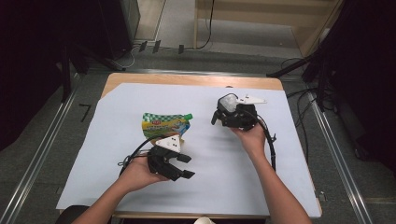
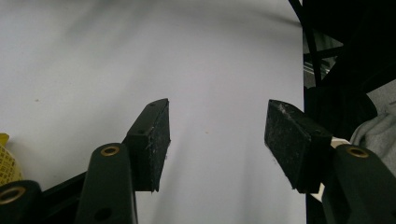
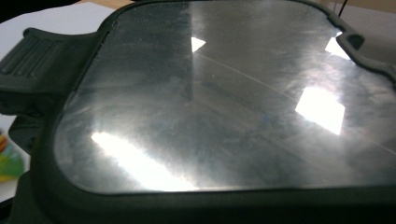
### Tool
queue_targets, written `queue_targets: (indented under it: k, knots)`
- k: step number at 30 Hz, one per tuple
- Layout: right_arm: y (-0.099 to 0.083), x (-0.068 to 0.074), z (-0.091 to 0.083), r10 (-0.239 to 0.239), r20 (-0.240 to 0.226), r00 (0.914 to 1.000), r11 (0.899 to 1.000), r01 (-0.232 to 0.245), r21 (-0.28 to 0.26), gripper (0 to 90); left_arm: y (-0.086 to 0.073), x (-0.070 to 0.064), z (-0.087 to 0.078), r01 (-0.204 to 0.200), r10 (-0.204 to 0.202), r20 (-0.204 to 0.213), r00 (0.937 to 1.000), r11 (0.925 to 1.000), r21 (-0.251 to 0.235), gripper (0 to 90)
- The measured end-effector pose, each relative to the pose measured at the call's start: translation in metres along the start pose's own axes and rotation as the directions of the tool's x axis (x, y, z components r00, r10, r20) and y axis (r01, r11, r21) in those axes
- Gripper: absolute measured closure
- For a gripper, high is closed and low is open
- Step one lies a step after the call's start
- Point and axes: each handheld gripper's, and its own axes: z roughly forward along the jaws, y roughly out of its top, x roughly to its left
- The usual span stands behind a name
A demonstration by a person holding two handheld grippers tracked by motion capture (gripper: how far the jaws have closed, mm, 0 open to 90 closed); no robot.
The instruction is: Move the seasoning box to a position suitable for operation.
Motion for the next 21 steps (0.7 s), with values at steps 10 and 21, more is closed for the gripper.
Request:
queue_targets:
  k: [10,21]
  knots:
    - [-0.015,0.026,-0.041,-0.038,-0.051,0.9980,0.999,0.038,-0.015,15.5,-0.001,0.001,0.000,0.010,-0.010,-0.003,0.9999,1.0000,-0.002,41.6]
    - [-0.035,0.039,-0.058,-0.057,-0.079,0.9953,0.998,0.056,-0.009,15.5,-0.001,0.002,0.002,0.005,-0.005,-0.005,1.0000,1.0000,0.004,41.9]
